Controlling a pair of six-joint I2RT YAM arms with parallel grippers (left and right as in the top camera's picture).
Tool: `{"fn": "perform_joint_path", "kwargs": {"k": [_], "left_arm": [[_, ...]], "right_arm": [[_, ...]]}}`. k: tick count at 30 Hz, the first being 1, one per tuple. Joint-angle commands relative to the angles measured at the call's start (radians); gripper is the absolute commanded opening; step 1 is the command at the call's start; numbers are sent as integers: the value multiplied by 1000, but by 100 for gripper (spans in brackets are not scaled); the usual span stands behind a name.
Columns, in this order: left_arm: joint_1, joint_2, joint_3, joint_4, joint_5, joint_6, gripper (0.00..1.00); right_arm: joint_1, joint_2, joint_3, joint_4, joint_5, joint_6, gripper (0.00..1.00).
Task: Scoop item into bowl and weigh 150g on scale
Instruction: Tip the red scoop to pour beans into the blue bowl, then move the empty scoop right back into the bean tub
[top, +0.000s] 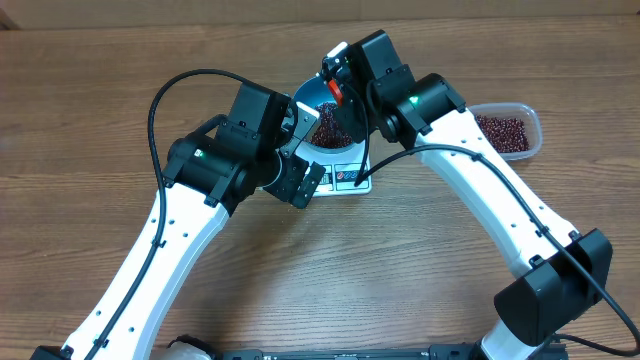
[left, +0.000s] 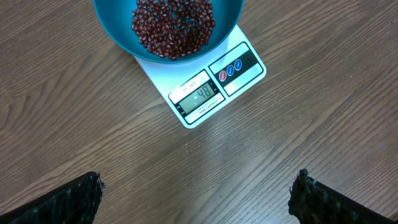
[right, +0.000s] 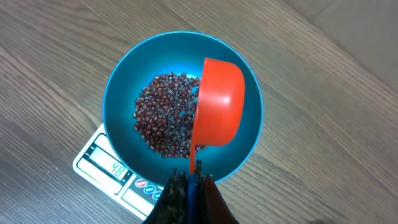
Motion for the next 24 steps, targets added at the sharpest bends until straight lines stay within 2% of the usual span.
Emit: {"fn": "perform_joint_path", "kwargs": {"k": [1,7,10,13,19,24], "left_arm": [[1,7,-8,3,15,22,100],[1,7,-8,3,15,22,100],[1,7,-8,3,15,22,100],[1,7,-8,3,15,22,99],[1,7,-8,3,15,22,100],[1,7,-8,3,15,22,100]], "right_arm": [[-1,-34,37,-9,9,3,4],[-33,-48,37,-13,-42,87,4],[-92,-84,37,-8,-163,90,4],[-174,-135,37,-10,-201,149,4],[-388,-226,37,-94,-172,181,4],[-532,-222,26,-240,16,181,4]]}}
